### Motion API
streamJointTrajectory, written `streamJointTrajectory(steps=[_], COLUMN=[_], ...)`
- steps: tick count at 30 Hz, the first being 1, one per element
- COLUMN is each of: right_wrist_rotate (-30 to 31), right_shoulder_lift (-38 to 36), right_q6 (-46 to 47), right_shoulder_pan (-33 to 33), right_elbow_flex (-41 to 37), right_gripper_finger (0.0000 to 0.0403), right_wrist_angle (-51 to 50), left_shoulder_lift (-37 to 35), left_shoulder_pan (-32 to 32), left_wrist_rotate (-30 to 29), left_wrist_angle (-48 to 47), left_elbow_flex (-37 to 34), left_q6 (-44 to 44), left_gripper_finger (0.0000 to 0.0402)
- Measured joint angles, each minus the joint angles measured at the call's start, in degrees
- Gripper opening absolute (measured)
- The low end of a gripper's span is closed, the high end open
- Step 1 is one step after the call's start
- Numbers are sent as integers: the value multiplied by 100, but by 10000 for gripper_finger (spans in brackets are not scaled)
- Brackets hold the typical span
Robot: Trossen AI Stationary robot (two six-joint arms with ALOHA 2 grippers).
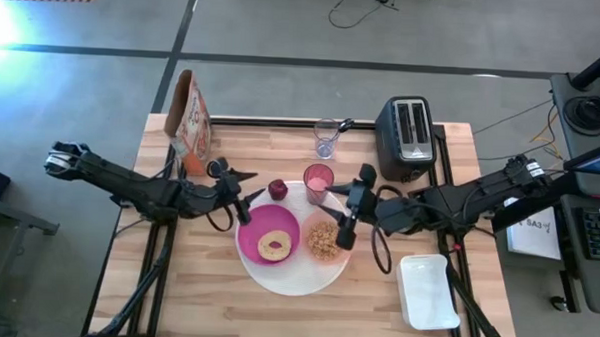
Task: Arrange a breakfast setting
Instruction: Put the blue spoon from the transparent cup to the right of the orange bowl
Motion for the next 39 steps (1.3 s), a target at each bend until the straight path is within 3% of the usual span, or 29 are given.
streamJointTrajectory(steps=[7, 13, 17, 22, 26, 34, 39], right_wrist_rotate=[9, 351, 823, 967, 69, -2612, -3435], right_shoulder_lift=[0, 0, -43, -215, -381, -200, 69], right_q6=[140, 73, 513, 2059, 2860, 2909, 2869], right_shoulder_pan=[-71, -240, -525, -1409, -2468, -4442, -5090], right_elbow_flex=[0, 0, 0, 0, 0, 0, 0], right_gripper_finger=[194, 194, 194, 194, 194, 194, 194], right_wrist_angle=[643, 336, -431, -2072, -2756, -2721, -2702], left_shoulder_lift=[-68, -193, -217, -213, -199, -117, -17], left_shoulder_pan=[7, 7, 20, 42, 44, 44, 44], left_wrist_rotate=[-127, -245, -256, -258, -261, -254, -250], left_wrist_angle=[-260, -406, -468, -462, -449, -495, -520], left_elbow_flex=[-4, -4, -7, -7, -7, -7, -7], left_q6=[-9, -9, -9, -34, -71, -186, -248], left_gripper_finger=[204, 204, 204, 204, 204, 204, 204])
